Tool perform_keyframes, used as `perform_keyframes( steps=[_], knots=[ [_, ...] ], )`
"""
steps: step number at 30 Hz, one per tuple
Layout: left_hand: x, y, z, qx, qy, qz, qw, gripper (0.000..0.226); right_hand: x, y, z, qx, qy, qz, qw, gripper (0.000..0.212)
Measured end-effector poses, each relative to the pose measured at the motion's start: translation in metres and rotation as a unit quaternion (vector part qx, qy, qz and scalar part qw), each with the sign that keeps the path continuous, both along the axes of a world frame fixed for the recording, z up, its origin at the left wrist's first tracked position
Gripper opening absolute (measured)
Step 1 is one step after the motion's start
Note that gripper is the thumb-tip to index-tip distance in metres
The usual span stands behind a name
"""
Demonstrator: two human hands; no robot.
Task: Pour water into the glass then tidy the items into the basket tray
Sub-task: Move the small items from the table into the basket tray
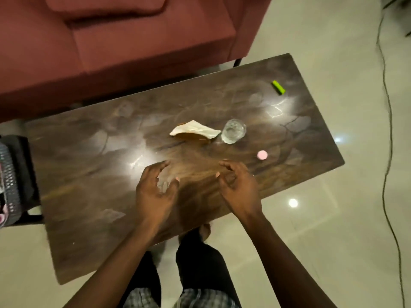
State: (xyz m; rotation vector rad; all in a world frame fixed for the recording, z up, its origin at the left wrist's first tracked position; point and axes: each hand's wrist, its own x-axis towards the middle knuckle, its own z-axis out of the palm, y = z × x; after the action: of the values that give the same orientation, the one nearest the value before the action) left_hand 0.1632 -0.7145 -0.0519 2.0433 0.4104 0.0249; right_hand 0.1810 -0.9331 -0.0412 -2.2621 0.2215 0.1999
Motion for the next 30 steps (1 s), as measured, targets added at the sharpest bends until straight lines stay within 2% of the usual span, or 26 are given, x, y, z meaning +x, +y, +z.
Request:
perform_keyframes(
  steps=[8,17,22,26,30],
  knots=[
    [0.031,-0.060,0.029,-0.045,-0.003,-0.073,0.996,0.043,-0.005,-0.062,0.035,-0.035,0.018,-0.070,0.997,0.032],
    [0.071,-0.104,0.015,-0.058,0.009,-0.149,0.987,0.043,0.022,-0.116,0.027,-0.046,0.038,-0.139,0.989,0.035],
    [0.085,-0.153,-0.009,-0.044,0.042,-0.168,0.984,0.042,0.077,-0.172,-0.004,-0.070,0.048,-0.098,0.992,0.037],
    [0.093,-0.196,-0.047,-0.028,0.092,-0.143,0.985,0.038,0.135,-0.221,-0.041,-0.082,0.084,-0.036,0.992,0.040],
    [0.104,-0.235,-0.088,-0.019,0.132,-0.118,0.984,0.038,0.197,-0.264,-0.081,-0.115,0.077,0.017,0.990,0.047]
  ],
)
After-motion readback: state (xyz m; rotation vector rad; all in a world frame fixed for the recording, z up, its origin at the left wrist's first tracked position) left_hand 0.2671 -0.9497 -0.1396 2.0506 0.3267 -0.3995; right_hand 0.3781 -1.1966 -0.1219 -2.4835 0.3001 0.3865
